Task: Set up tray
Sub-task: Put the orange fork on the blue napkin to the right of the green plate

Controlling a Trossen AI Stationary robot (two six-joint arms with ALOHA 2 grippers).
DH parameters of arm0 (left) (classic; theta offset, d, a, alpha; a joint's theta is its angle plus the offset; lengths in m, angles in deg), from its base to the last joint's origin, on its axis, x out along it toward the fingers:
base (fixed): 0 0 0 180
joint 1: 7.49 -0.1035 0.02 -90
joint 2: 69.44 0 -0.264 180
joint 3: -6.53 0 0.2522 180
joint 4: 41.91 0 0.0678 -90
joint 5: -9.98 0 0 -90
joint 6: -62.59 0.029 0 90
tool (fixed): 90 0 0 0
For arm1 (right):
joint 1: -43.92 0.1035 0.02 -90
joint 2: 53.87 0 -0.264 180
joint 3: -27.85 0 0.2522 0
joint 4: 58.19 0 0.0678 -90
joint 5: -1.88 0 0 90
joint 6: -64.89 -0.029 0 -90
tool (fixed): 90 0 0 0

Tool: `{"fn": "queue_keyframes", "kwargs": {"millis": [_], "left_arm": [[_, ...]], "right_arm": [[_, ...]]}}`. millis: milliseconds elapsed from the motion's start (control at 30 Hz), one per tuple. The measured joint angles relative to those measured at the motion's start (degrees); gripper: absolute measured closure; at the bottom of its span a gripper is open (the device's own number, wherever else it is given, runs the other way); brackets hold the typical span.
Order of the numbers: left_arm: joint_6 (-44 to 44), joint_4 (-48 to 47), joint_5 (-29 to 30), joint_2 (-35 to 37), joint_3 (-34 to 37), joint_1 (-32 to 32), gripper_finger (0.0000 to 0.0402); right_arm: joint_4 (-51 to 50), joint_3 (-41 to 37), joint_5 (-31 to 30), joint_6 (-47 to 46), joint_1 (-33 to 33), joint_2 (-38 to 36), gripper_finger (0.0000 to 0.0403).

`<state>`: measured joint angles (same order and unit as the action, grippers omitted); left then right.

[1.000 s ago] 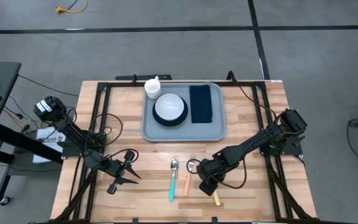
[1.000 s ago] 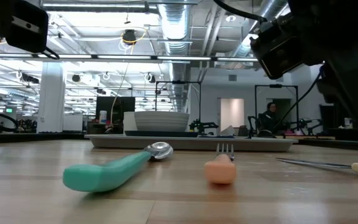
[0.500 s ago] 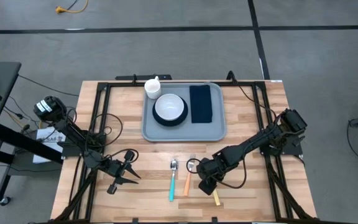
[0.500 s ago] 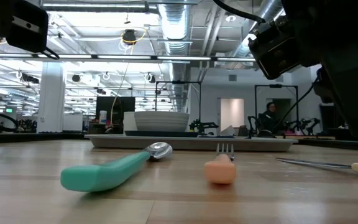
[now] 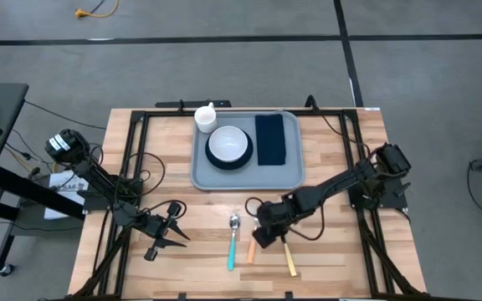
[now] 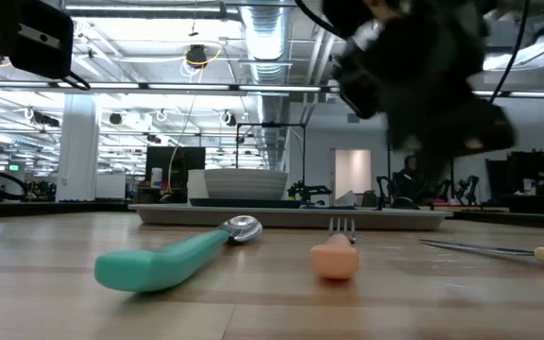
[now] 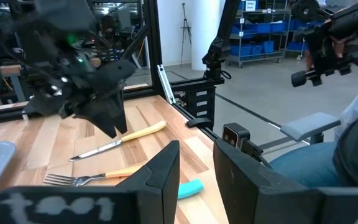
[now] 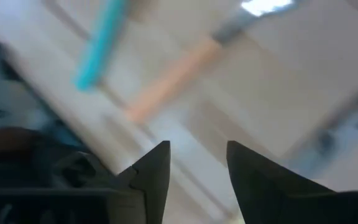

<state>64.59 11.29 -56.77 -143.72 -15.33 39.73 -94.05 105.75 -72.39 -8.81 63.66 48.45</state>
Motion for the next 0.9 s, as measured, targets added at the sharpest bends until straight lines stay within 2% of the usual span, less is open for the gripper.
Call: {"fn": "queue_keyframes", "kwargs": {"millis": [167, 267, 633, 900], "left_arm": [[0.0, -0.3, 0.0, 0.0, 0.0, 0.0, 0.0315], [0.0, -0.3, 0.0, 0.0, 0.0, 0.0, 0.0315], [0.0, -0.6, 0.0, 0.0, 0.0, 0.0, 0.0315], [0.0, -0.7, 0.0, 0.0, 0.0, 0.0, 0.0315]], "right_arm": [[12.7, 0.0, 0.2, -3.1, -2.0, 0.0, 0.0258], [16.2, 0.0, -0.6, -4.4, -2.9, 0.0, 0.0262], [9.8, 0.0, -6.8, -9.3, -4.1, 0.2, 0.0294], [9.7, 0.0, -8.6, -10.0, -3.7, 0.2, 0.0294]]}}
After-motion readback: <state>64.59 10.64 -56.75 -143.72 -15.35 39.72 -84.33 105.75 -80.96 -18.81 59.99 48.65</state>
